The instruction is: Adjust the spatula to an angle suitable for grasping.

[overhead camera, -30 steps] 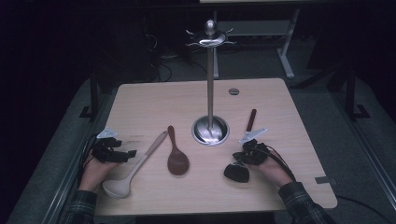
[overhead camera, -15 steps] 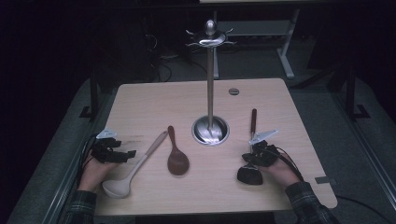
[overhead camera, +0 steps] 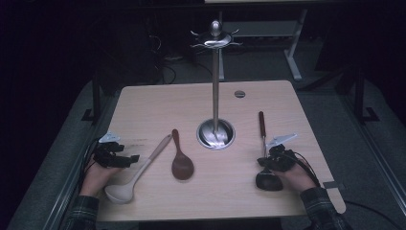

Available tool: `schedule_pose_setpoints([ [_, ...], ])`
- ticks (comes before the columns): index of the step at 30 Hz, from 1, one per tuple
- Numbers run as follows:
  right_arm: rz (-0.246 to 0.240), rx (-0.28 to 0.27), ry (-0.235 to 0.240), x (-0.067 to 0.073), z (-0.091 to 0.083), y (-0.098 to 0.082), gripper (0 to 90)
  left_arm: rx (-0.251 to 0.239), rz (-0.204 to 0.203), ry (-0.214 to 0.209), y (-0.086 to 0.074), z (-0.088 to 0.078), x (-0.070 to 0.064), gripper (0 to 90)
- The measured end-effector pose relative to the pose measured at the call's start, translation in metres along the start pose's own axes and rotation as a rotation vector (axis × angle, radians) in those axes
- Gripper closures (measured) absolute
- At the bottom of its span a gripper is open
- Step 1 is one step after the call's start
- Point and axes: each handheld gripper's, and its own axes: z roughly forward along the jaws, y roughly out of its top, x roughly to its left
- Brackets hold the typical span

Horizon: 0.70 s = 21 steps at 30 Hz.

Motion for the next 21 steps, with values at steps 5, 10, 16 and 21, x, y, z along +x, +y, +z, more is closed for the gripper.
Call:
schedule_pose_setpoints([
  [5,0.018,-0.073,-0.014,-0.009,-0.006,0.01,89.5,0.001,-0.001,-0.002,0.0,0.001,-0.001,13.6],
  [10,0.057,-0.107,-0.074,-0.026,-0.003,0.023,89.5,0.004,0.004,-0.005,0.001,0.001,-0.001,13.7],
  [16,0.116,-0.181,-0.155,-0.052,-0.005,0.042,89.6,0.003,-0.001,-0.01,0.0,0.002,-0.001,13.6],
  [21,0.141,-0.191,-0.217,-0.079,0.006,0.058,89.6,0.011,0.0,-0.008,0.0,0.002,0.0,13.6],
])
